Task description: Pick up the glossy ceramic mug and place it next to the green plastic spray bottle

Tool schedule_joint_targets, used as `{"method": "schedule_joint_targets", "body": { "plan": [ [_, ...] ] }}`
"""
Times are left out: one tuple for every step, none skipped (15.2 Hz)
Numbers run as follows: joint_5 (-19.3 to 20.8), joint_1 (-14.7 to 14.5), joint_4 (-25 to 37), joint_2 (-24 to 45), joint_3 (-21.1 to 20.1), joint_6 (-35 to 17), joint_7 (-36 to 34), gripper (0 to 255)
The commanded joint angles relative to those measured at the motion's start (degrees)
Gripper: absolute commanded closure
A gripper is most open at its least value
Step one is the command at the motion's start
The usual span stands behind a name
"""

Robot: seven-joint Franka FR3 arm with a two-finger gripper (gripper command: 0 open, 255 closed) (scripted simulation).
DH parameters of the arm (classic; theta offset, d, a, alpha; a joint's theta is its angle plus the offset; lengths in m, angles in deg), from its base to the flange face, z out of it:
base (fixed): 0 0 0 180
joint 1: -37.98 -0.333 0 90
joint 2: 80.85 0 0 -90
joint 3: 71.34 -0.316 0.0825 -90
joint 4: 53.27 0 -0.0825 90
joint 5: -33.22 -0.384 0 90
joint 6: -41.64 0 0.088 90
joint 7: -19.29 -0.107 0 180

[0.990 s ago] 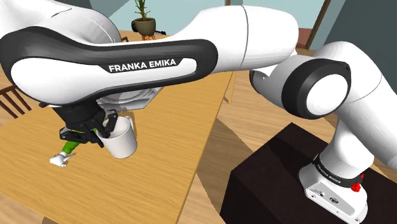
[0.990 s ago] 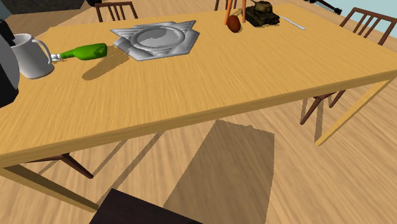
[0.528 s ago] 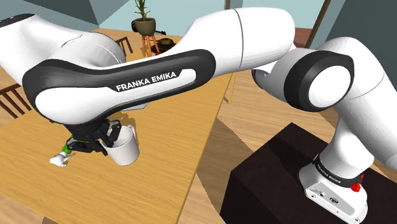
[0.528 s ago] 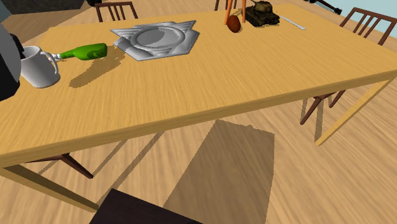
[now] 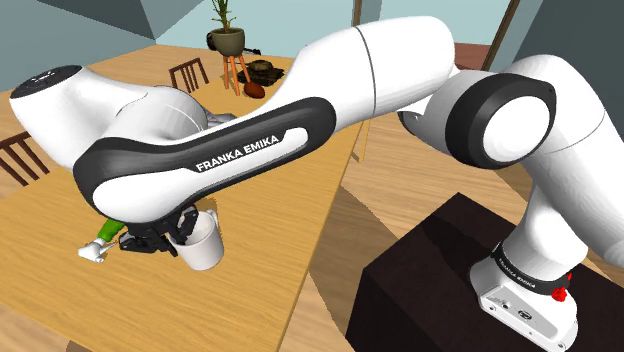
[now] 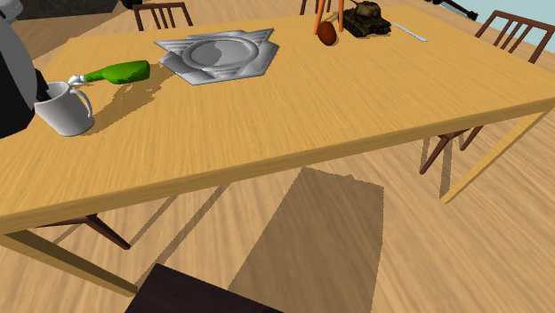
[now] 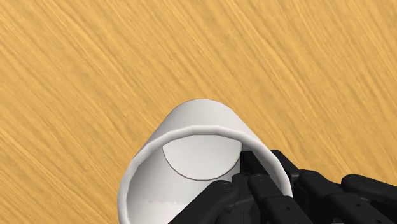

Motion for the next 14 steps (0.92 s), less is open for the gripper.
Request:
{"method": "schedule_joint_targets", "body": {
  "plan": [
    [0.03, 0.19, -0.99, -0.15, -0.01, -0.84, -0.15, 255],
    [0.03, 0.19, -0.96, -0.13, -0.01, -0.83, -0.15, 255],
    [0.03, 0.19, -0.96, -0.13, -0.01, -0.83, -0.15, 255],
    [0.03, 0.18, -0.96, -0.13, -0.01, -0.83, -0.15, 255],
    [0.03, 0.18, -0.96, -0.13, 0.0, -0.83, -0.15, 255],
    [0.03, 0.18, -0.96, -0.13, 0.0, -0.83, -0.15, 255],
    [0.03, 0.18, -0.96, -0.13, 0.0, -0.83, -0.15, 255],
    [0.03, 0.19, -0.97, -0.14, -0.01, -0.83, -0.15, 0],
    [0.03, 0.18, -0.96, -0.13, 0.0, -0.83, -0.15, 0],
    [0.03, 0.18, -0.96, -0.13, -0.01, -0.83, -0.15, 0],
    [0.03, 0.18, -0.96, -0.14, -0.01, -0.83, -0.15, 0],
    [0.03, 0.18, -0.96, -0.14, -0.01, -0.83, -0.15, 0],
    [0.03, 0.18, -0.96, -0.14, -0.01, -0.83, -0.15, 0],
    [-0.08, -0.19, 0.93, -0.19, -0.05, 1.03, 0.11, 0]
  ]
}}
